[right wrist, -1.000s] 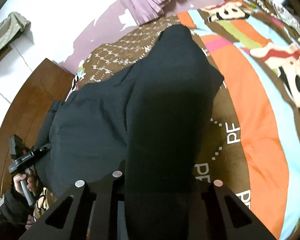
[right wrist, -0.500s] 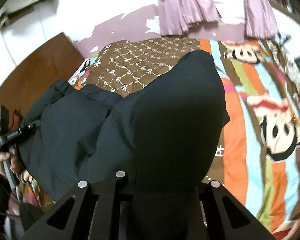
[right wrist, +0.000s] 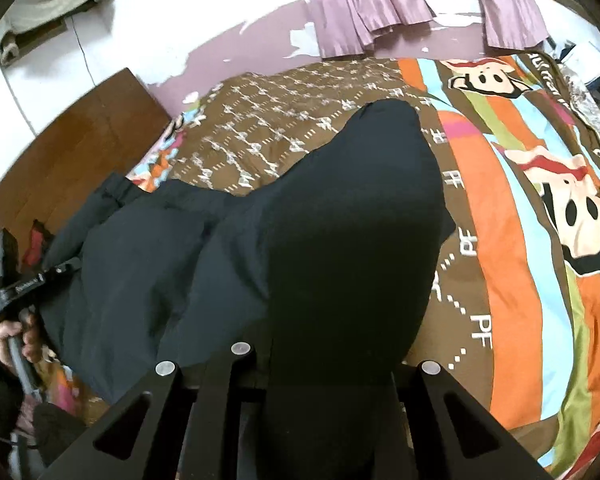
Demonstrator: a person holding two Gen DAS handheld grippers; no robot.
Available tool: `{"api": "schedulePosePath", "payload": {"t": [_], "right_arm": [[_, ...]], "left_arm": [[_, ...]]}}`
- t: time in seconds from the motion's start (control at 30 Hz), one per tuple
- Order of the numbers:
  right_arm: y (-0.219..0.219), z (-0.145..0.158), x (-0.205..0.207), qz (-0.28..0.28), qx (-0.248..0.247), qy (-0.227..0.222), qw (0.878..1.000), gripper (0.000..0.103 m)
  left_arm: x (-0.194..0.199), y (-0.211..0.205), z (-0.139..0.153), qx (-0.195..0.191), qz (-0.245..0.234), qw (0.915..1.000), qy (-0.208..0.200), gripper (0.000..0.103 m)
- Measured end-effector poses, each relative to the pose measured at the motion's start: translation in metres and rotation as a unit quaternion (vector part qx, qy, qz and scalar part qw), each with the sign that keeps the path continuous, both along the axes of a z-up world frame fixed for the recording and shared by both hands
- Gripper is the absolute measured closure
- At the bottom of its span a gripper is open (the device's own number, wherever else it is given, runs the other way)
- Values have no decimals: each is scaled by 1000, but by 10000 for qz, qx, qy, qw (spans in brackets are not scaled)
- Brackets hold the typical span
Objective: Fold large clothes
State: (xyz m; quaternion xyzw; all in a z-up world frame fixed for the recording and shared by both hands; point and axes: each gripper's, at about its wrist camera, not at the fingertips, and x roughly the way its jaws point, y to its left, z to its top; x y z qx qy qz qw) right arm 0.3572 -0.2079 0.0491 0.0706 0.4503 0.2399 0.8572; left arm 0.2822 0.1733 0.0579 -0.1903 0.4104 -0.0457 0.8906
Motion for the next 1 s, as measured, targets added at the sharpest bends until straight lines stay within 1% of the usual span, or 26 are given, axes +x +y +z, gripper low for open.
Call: {"api": "schedulePosePath", "payload": {"t": [0.07,0.13,0.17,0.27,0.3,0.33,0.37,0.4,0.43,0.47,0.5,0.53,0.6,0.67,0.77,0.83,0.93,1.0], "right_arm": [[-8,-11,-1,-33,60,-75,9999,87],[-17,-18,0,-105,184,-33,9998,82],[-19,-20,0,-132,216,-4,9997,80],[-24,-24,-1,-247,288,5,9993,76],[-24,-26,-2,-274,274,4,9992,72],[-24,-27,-3,-309,229,16,9993,67],[-25,-30,-3,-341,191,40,9992,64],[-25,-33,-4,-382,158,77,9991,60],[-26,-34,-3,-415,140,99,9990,56],[-27,-37,-4,-471,96,117,9988,53],[-28,-38,-5,-535,45,111,9985,45],[-30,-39,-6,-585,14,94,9982,35],[-33,-38,-9,-742,-46,2,9972,26],[-36,-38,-12,-873,-76,-56,9961,24],[-36,-34,-18,-1038,-272,-261,9939,15],[-35,-29,-25,-1094,-415,-477,9920,9],[-32,-23,-36,-1123,-510,-744,9896,6],[-30,-19,-41,-1146,-549,-883,9880,4]], "left_arm": [[-2,5,-10,24,58,10000,25,87],[-3,10,-17,-21,153,9998,102,84],[-3,11,-19,-2,183,9997,150,81],[-1,8,-21,347,217,9987,299,71],[-2,5,-22,533,247,9976,360,67],[-3,3,-24,595,265,9971,381,67],[-4,1,-25,639,292,9967,406,63],[-4,0,-26,692,344,9960,446,57],[-5,-1,-28,744,403,9952,495,54],[-5,-1,-30,796,472,9942,545,48],[-6,0,-33,838,539,9933,583,43],[-5,2,-34,872,594,9925,613,39],[-6,1,-35,1057,773,9891,669,23],[-12,-2,-33,1234,891,9870,524,18],[-20,-6,-28,1363,973,9854,319,7],[-27,-11,-22,1459,1006,9841,89,6],[-36,-22,-13,1563,959,9828,-196,2],[-41,-30,-8,1628,903,9819,-342,2]]}}
